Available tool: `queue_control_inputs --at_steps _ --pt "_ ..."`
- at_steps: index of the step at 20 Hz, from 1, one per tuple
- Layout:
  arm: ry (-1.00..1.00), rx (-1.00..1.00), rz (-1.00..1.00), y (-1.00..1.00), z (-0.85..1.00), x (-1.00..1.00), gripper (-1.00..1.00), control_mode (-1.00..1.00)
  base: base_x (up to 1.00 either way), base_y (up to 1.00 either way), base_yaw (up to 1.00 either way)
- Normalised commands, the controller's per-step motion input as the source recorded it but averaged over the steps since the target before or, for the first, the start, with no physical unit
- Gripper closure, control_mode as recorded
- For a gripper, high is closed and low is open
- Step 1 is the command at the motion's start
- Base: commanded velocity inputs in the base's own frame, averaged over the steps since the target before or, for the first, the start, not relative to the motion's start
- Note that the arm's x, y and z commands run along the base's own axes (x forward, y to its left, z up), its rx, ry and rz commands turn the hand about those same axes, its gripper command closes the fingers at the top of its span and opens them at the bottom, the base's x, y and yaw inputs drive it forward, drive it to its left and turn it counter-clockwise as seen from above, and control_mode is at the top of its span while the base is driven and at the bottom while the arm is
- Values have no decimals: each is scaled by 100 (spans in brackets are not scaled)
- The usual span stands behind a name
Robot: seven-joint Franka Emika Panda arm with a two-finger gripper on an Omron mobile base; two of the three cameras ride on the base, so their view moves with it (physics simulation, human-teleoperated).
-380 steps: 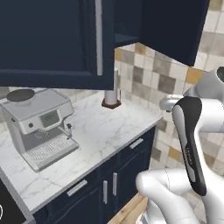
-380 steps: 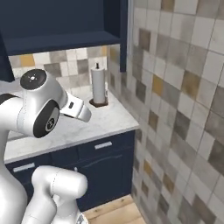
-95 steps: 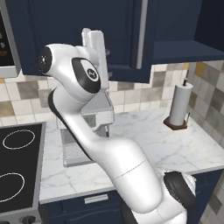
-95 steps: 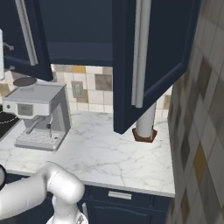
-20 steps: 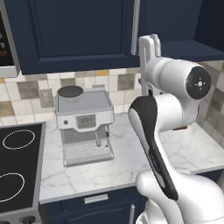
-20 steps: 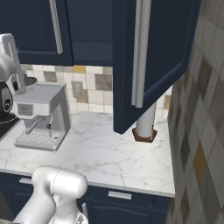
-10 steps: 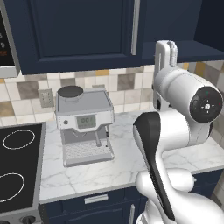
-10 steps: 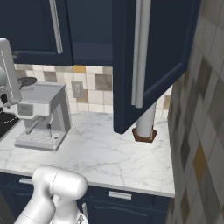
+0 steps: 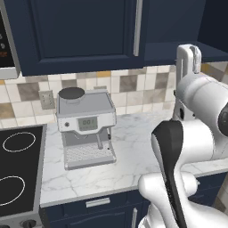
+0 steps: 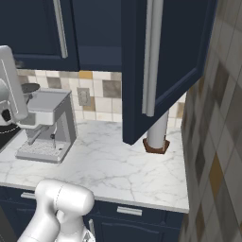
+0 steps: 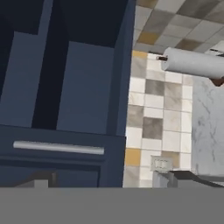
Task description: Close all open cabinet doors.
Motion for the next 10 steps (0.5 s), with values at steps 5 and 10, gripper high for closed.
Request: queue_control_inputs --at_steps 5,10 --pt "4 -16 -1 -39 0 -20 -100 -100 0 0 0" --pt "8 -30 -3 -36 0 -20 -100 -100 0 0 0"
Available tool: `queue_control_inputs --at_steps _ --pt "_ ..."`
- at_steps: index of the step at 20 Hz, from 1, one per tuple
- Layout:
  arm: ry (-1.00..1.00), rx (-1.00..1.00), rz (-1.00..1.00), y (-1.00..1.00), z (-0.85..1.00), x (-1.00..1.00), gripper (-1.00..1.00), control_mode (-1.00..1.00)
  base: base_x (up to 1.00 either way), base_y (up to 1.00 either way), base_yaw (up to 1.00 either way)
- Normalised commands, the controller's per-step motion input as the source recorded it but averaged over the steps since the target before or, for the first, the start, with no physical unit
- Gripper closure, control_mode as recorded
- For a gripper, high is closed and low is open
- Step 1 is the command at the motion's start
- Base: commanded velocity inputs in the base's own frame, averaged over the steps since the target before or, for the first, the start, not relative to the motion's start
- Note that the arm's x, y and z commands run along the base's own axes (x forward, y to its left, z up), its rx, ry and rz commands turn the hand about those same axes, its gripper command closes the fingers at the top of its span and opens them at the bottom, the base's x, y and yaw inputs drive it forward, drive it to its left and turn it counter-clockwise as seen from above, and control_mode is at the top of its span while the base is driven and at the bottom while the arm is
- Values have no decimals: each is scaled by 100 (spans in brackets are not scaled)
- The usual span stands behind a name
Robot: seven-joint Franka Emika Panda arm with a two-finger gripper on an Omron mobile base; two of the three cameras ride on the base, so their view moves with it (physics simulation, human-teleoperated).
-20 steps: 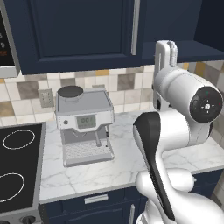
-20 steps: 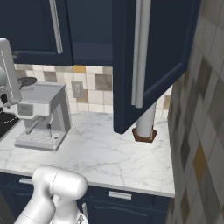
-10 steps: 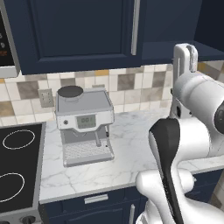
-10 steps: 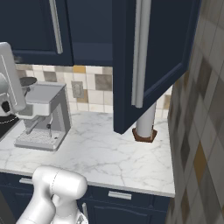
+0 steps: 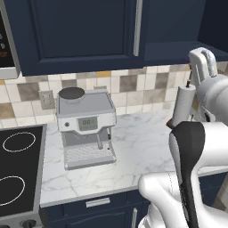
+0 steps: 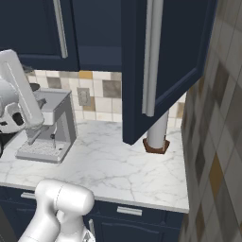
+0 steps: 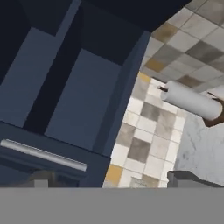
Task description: Close all open cabinet doors.
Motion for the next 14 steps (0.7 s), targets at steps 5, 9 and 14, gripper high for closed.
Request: queue_control_inputs --at_steps 5,9,14 --pt "9 -37 -13 -34 0 -18 -100 -100 0 0 0" --pt "12 -39 -12 -33 0 -14 -100 -100 0 0 0" --pt "6 -34 -3 -40 0 -20 -100 -100 0 0 0"
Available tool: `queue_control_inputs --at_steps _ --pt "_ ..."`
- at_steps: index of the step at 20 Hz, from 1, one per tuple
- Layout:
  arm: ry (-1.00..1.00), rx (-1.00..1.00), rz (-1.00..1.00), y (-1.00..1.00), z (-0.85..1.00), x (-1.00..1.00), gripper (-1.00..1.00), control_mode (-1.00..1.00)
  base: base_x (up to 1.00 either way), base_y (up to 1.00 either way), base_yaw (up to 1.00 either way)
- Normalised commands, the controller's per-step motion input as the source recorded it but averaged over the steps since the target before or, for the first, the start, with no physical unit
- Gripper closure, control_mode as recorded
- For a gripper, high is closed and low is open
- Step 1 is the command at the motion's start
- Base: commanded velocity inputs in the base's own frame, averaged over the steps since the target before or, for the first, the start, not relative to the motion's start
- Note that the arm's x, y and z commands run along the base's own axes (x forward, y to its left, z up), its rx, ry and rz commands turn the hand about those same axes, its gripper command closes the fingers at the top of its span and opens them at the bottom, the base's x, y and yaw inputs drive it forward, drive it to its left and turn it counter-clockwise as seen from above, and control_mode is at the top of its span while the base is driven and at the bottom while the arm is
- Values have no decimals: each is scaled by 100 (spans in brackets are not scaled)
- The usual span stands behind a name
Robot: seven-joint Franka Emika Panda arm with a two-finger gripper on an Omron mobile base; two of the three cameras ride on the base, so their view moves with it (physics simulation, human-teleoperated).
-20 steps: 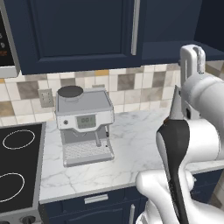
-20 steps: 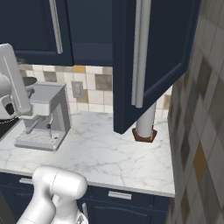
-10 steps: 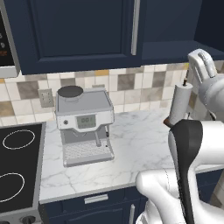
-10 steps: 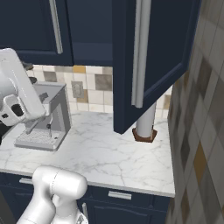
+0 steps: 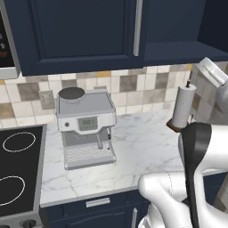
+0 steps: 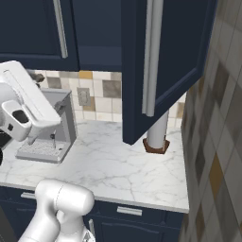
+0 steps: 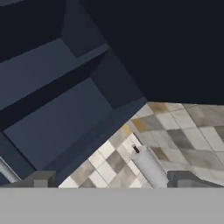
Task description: Close all open cabinet doors.
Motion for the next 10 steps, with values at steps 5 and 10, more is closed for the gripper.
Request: queue_control_inputs --at_steps 5,10 --pt "4 -27 -2 -36 0 -35 -100 -100 0 0 0" --pt "2 -19 -13 -25 0 -45 -100 -100 0 0 0"
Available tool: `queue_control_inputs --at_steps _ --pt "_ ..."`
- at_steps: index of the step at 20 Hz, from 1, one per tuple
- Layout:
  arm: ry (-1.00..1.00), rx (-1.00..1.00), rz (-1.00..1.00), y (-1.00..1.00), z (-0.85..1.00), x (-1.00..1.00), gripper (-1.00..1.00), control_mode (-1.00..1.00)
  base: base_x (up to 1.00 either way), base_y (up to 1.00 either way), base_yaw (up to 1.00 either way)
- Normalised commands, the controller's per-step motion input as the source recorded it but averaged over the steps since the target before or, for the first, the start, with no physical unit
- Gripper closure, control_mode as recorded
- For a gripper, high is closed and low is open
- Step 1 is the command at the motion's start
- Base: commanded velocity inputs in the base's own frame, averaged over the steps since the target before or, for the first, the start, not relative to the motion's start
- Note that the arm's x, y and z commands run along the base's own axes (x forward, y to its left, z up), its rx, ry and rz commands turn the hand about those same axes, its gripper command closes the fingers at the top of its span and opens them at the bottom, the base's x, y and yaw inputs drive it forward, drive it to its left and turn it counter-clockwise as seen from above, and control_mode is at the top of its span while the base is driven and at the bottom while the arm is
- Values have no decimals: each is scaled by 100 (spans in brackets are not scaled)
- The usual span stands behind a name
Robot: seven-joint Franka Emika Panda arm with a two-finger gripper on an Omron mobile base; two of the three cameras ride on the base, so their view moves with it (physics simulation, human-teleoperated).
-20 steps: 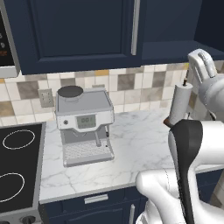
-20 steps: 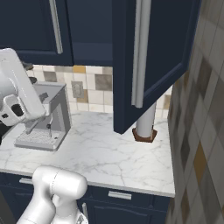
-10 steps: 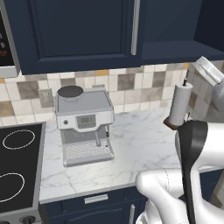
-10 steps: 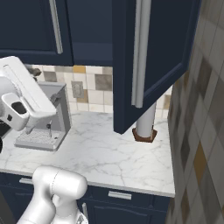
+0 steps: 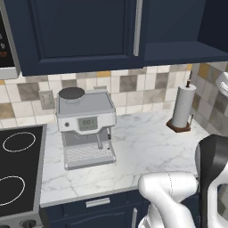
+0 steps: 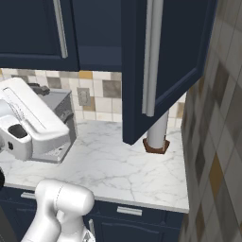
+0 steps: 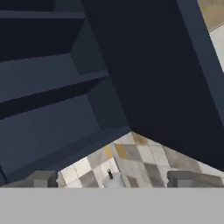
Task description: Close all open cabinet doors.
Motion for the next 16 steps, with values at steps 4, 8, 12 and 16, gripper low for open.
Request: queue_control_inputs --at_steps 4,8,12,16 --pt "12 -17 -32 -19 2 -40 -100 -100 0 0 0" --pt "19 -12 -33 -16 7 -33 -100 -100 0 0 0" --pt "11 -5 -19 -16 4 -30 -100 -100 0 0 0" --pt "0 -7 -2 -26 -5 -25 -100 -100 0 0 0"
